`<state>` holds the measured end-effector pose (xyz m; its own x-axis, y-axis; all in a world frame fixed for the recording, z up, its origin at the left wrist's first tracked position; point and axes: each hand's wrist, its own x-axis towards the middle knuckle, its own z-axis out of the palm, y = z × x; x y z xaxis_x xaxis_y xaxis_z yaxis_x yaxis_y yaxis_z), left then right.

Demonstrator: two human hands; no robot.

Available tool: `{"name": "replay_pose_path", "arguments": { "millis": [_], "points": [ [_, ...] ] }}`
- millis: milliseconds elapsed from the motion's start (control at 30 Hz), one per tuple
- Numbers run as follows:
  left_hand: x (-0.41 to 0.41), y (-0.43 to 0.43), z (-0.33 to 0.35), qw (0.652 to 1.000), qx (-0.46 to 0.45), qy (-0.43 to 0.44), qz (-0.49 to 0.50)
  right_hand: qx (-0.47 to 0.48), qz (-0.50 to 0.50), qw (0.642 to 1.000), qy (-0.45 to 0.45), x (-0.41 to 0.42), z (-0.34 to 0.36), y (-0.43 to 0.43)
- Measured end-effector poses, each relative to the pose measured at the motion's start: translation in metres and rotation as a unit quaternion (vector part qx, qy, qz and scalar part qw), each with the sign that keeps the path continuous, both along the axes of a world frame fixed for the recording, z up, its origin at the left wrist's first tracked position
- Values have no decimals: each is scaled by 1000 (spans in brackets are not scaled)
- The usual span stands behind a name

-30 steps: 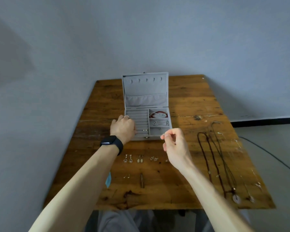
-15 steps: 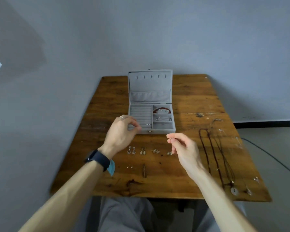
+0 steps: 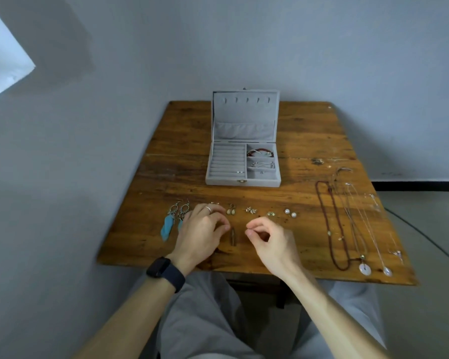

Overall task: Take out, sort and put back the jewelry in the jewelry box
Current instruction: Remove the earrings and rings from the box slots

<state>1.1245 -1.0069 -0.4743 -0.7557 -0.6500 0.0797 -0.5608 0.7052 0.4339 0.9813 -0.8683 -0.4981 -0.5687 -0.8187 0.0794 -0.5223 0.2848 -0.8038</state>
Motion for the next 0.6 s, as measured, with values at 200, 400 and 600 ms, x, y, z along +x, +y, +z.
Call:
{"name": "replay_pose_path", "arguments": {
  "millis": [200,400,600],
  "points": [
    [6,6,-12,999,-46,-8,10,12,33,997,69,8,-5,-2],
    [10,7,-16,997,-74,-3,6,32,11,993,114,11,-16,-14],
    [13,7,-17,996,-85,5,0,48,8,994,95,14,-15,-20]
  ]
}}
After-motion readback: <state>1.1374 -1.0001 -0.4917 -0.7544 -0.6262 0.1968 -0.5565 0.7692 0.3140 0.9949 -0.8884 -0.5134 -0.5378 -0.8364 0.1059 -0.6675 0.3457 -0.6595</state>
